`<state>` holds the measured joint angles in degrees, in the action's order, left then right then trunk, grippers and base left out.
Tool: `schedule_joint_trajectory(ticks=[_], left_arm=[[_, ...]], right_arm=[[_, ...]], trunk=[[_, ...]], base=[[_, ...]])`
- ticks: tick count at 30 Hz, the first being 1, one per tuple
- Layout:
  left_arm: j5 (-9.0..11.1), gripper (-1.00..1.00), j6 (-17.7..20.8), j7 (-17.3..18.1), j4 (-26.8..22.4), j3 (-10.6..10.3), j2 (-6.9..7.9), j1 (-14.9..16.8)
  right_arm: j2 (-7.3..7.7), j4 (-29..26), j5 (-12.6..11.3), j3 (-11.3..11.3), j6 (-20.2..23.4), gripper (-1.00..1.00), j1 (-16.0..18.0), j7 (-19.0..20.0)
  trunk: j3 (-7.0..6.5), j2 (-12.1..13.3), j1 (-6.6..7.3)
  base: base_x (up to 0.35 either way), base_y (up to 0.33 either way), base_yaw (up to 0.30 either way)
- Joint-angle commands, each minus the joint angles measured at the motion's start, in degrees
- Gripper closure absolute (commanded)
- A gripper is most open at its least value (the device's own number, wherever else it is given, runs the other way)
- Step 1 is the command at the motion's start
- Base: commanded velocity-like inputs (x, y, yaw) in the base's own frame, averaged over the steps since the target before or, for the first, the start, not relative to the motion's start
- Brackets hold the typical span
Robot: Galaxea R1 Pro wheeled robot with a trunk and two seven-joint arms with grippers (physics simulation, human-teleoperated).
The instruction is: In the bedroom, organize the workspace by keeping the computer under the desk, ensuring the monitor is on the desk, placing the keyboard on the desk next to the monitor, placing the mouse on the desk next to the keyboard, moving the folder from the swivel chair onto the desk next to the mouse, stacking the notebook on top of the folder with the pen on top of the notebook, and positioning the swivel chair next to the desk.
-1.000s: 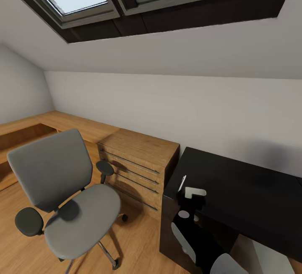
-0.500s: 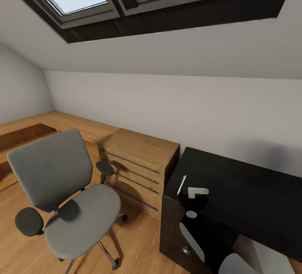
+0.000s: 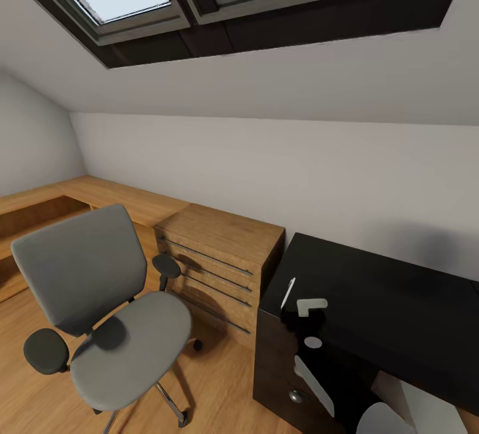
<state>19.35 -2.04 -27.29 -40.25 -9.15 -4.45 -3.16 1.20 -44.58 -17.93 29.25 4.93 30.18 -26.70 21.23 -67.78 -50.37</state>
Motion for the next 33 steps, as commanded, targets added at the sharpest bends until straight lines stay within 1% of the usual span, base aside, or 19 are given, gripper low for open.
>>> schedule_joint_trajectory(ticks=[1,5,7,10,14,21,27,33], left_arm=[[0.60,-1.00,-0.20,-0.34,-0.09,-0.26,0.04,0.00],[0.60,-1.00,-0.17,-0.32,-0.09,-0.26,0.00,0.00],[0.60,-1.00,-0.16,-0.32,-0.09,-0.26,-0.02,0.00],[0.60,-1.00,-0.20,-0.31,-0.09,-0.26,-0.03,0.00],[0.60,-1.00,-0.21,-0.31,-0.09,-0.26,-0.03,0.00],[0.60,-1.00,-0.24,-0.31,-0.09,-0.27,-0.02,0.00],[0.60,-1.00,-0.24,-0.31,-0.09,-0.26,0.02,0.00],[0.60,-1.00,-0.24,-0.31,-0.09,-0.23,0.07,0.00]], right_arm=[[0.28,-0.08,-0.25,0.37,0.12,-1.00,0.06,0.07],[0.79,0.06,-0.38,0.37,-1.43,-1.00,0.06,1.44],[1.07,0.14,-0.53,0.37,-2.97,-1.00,0.06,2.03],[1.15,0.21,-0.62,0.38,-3.59,-1.00,0.06,2.24],[1.20,0.29,-0.67,0.37,-4.02,-1.00,0.06,2.43],[1.18,0.80,-0.70,0.37,-4.19,-1.00,0.05,2.57],[1.18,1.17,-0.70,0.30,-4.22,-1.00,0.05,2.61],[0.89,2.07,-0.70,0.34,-4.23,-1.00,0.06,2.69]], trunk=[[0.06,-0.04,-0.01],[0.06,-0.04,-0.01],[0.06,-0.04,-0.01],[0.06,-0.04,-0.01],[0.06,-0.04,-0.01],[0.06,-0.04,-0.01],[0.06,-0.04,-0.01],[0.06,-0.04,-0.01]], base=[[0.000,0.000,0.000],[0.000,0.000,0.000],[0.000,0.000,0.000],[0.000,0.000,0.000],[0.056,0.000,0.000],[0.234,0.000,0.000],[0.108,0.000,0.000],[0.196,0.064,0.000]])
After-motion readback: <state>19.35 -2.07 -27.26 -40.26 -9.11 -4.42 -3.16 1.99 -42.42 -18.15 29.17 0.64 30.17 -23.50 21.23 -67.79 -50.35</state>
